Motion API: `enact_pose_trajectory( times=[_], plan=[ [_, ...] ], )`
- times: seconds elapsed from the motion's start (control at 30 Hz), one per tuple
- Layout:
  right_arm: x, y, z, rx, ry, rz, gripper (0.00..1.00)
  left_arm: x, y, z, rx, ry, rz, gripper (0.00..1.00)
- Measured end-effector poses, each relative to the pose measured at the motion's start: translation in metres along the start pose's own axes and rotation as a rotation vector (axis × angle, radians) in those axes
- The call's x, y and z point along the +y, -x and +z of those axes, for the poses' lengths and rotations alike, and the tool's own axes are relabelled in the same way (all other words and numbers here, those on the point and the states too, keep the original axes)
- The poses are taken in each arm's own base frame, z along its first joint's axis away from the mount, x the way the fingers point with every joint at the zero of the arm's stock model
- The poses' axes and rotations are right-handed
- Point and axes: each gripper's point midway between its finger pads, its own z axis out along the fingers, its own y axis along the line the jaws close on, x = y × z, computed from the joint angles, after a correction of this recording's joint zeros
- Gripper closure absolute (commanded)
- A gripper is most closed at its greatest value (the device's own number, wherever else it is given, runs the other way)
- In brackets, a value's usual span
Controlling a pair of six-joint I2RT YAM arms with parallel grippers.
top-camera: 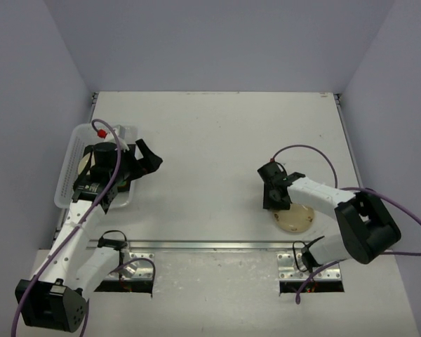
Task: Place the plates into the plastic bin on the countertop
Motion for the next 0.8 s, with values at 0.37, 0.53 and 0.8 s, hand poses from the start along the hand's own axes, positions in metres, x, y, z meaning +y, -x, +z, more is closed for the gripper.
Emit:
enact_pose_trajectory(
  times=[0.37,0.53,0.8],
  plan=[
    [0.018,0.008,-0.001,-0.087,0.017,-0.133,1.00,-0.004,-0.004,0.001,0.021,-0.022,-0.002,0.00],
    [0.028,0.001,-0.008,-0.103,0.005,-0.235,1.00,-0.006,-0.006,0.001,0.032,-0.036,-0.002,0.00],
    [0.037,0.001,-0.022,-0.132,0.053,-0.285,1.00,-0.006,-0.014,0.003,0.058,-0.046,-0.004,0.00]
  ],
)
